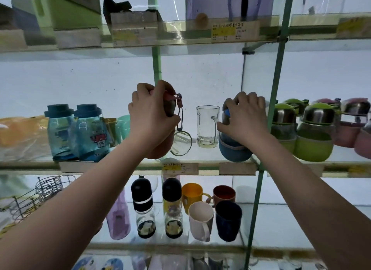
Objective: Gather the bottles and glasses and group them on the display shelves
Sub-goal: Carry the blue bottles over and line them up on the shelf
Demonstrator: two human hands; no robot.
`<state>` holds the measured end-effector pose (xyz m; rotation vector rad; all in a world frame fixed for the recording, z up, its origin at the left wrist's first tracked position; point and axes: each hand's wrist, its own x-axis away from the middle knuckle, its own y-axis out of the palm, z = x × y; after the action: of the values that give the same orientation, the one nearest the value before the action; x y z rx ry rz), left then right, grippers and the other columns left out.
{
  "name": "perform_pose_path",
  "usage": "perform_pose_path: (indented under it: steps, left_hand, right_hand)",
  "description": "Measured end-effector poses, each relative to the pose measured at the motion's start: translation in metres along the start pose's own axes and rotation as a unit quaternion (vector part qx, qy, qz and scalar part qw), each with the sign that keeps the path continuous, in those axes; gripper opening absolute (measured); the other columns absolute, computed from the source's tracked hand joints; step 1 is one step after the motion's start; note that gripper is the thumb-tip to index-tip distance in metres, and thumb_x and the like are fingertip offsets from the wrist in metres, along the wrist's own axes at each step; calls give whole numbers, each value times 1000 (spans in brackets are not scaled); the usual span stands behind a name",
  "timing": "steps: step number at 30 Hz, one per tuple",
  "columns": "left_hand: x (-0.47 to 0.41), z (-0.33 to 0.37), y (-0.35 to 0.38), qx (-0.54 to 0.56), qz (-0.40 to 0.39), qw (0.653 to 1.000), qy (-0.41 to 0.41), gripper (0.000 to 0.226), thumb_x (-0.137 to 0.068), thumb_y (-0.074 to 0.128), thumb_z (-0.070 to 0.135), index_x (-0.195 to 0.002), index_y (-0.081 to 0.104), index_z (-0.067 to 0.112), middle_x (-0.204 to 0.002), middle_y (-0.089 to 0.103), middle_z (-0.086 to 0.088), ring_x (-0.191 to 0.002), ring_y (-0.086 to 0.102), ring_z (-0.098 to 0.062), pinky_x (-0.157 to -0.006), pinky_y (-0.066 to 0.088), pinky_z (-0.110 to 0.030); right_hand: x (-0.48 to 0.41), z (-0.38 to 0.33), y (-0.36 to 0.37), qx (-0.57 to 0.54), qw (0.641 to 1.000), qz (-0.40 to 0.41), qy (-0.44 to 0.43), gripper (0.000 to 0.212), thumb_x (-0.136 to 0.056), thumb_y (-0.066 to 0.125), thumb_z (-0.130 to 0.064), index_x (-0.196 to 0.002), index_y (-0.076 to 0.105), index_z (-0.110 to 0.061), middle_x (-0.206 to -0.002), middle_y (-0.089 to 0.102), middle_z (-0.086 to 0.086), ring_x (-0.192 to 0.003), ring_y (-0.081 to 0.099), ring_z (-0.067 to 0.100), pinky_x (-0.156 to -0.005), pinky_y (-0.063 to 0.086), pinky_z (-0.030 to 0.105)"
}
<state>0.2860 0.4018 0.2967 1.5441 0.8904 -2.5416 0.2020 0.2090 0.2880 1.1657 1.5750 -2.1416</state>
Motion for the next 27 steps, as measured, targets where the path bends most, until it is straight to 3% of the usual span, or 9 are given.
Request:
perform_pose_path:
  steps: [6, 16, 21, 27]
  left_hand:
    - [12, -7, -10, 44, -20, 999, 15, 49, -60, 65, 16, -107, 53, 24, -110, 46, -7, -105, 43, -28, -85, 45, -46]
    - [35, -24, -34, 119, -26, 991, 61, 48, -58, 62, 21, -105, 54, 24, -107, 43, -5, -104, 46, -29, -82, 45, -40]
    - [55, -29, -43, 185, -11, 978, 97, 45, -59, 62, 20, -103, 55, 23, -100, 35, 6, -106, 46, -24, -81, 41, -31]
    - [69, -30, -47, 212, -55, 969, 112, 45, -62, 64, 22, -106, 56, 23, -106, 41, -1, -106, 48, -25, -87, 45, -39]
  right_hand:
    - [14, -15, -12, -7, 998, 3, 70, 44, -82, 58, -45, -115, 55, -16, -112, 57, 11, -106, 47, 32, -88, 31, 38]
    - [51, -58, -63, -58, 987, 111, 103, 43, -81, 64, -40, -116, 60, -16, -118, 59, 9, -114, 45, 31, -92, 28, 38]
    - [71, -74, -84, -62, 985, 120, 106, 42, -79, 67, -39, -114, 63, -15, -114, 62, 10, -111, 48, 34, -93, 29, 38]
    - [91, -83, -95, -44, 987, 104, 110, 43, -78, 67, -41, -113, 63, -17, -112, 63, 8, -110, 48, 32, -94, 29, 38]
